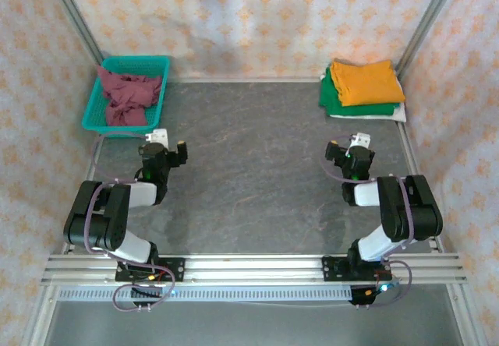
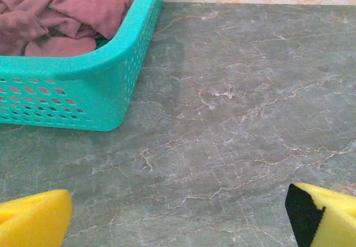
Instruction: Fold and stack the t-shirts
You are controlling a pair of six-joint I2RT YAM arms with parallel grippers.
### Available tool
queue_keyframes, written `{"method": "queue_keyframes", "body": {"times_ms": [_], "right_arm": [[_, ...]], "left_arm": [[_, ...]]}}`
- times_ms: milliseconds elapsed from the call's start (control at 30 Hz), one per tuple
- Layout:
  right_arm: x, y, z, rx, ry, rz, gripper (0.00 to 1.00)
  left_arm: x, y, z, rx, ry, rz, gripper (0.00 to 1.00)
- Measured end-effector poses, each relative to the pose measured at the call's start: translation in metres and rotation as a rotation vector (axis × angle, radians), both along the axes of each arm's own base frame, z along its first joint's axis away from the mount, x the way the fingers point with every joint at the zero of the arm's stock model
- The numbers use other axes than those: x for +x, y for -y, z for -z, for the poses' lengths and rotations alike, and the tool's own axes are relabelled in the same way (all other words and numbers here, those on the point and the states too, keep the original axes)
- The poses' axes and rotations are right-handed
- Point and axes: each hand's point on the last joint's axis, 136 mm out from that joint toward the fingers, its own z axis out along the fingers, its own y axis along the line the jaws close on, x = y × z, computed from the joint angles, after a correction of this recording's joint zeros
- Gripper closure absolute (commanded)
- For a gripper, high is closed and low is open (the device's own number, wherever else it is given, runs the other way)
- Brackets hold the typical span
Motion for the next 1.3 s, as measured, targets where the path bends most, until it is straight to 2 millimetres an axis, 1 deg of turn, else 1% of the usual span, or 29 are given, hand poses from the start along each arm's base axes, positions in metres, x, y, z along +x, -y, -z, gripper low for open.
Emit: {"method": "queue_keyframes", "body": {"times_ms": [533, 600, 633, 700, 767, 833, 867, 900, 933, 1000, 1033, 1067, 1100, 1133, 1167, 1200, 1233, 1267, 1300], "right_arm": [[0.0, 0.0, 0.001, -0.002, -0.009, 0.004, 0.01], [-0.003, 0.001, -0.005, -0.013, -0.002, 0.017, 0.01], [-0.005, 0.0, -0.014, -0.026, 0.011, 0.027, 0.01], [-0.012, -0.004, -0.041, -0.037, 0.054, 0.035, 0.02], [-0.018, -0.011, -0.083, -0.022, 0.124, 0.026, 0.02], [-0.02, -0.018, -0.139, 0.006, 0.22, 0.01, 0.02], [-0.019, -0.022, -0.162, 0.017, 0.259, 0.0, 0.02], [-0.017, -0.027, -0.19, 0.033, 0.299, -0.013, 0.03], [-0.014, -0.033, -0.216, 0.048, 0.326, -0.029, 0.02], [-0.004, -0.048, -0.254, 0.075, 0.352, -0.07, 0.02], [0.004, -0.058, -0.267, 0.084, 0.351, -0.094, 0.02], [0.012, -0.07, -0.276, 0.091, 0.34, -0.121, 0.02], [0.022, -0.085, -0.281, 0.096, 0.321, -0.153, 0.02], [0.031, -0.1, -0.282, 0.099, 0.298, -0.182, 0.02], [0.038, -0.114, -0.278, 0.099, 0.272, -0.21, 0.02], [0.045, -0.131, -0.27, 0.096, 0.232, -0.241, 0.02], [0.05, -0.145, -0.26, 0.095, 0.195, -0.268, 0.02], [0.053, -0.157, -0.25, 0.092, 0.162, -0.291, 0.02], [0.055, -0.169, -0.234, 0.087, 0.116, -0.316, 0.02]], "left_arm": [[0.0, 0.0, 0.0, 0.0, -0.002, 0.001, 0.0], [-0.003, 0.002, -0.001, 0.005, -0.02, 0.008, 0.0], [-0.005, 0.004, -0.005, 0.009, -0.025, 0.013, 0.0], [-0.01, 0.007, -0.023, 0.008, -0.019, 0.015, 0.0], [-0.017, 0.011, -0.061, -0.018, 0.055, 0.011, 0.0], [-0.026, 0.011, -0.12, -0.066, 0.189, 0.001, 0.0], [-0.029, 0.011, -0.144, -0.084, 0.238, -0.005, 0.0], [-0.03, 0.009, -0.17, -0.097, 0.279, -0.014, 0.0], [-0.028, 0.007, -0.195, -0.106, 0.309, -0.028, 0.0], [-0.018, 0.001, -0.237, -0.101, 0.321, -0.061, 0.01], [-0.007, -0.004, -0.257, -0.094, 0.317, -0.084, 0.01], [0.003, -0.011, -0.272, -0.088, 0.312, -0.112, 0.01], [0.018, -0.021, -0.282, -0.08, 0.283, -0.142, 0.01], [0.032, -0.034, -0.289, -0.076, 0.262, -0.176, 0.01], [0.045, -0.047, -0.29, -0.072, 0.232, -0.211, 0.01], [0.062, -0.063, -0.284, -0.07, 0.185, -0.252, 0.01], [0.077, -0.081, -0.274, -0.067, 0.132, -0.293, 0.01], [0.09, -0.095, -0.263, -0.065, 0.086, -0.324, 0.01], [0.104, -0.11, -0.245, -0.064, 0.02, -0.357, 0.01]]}}
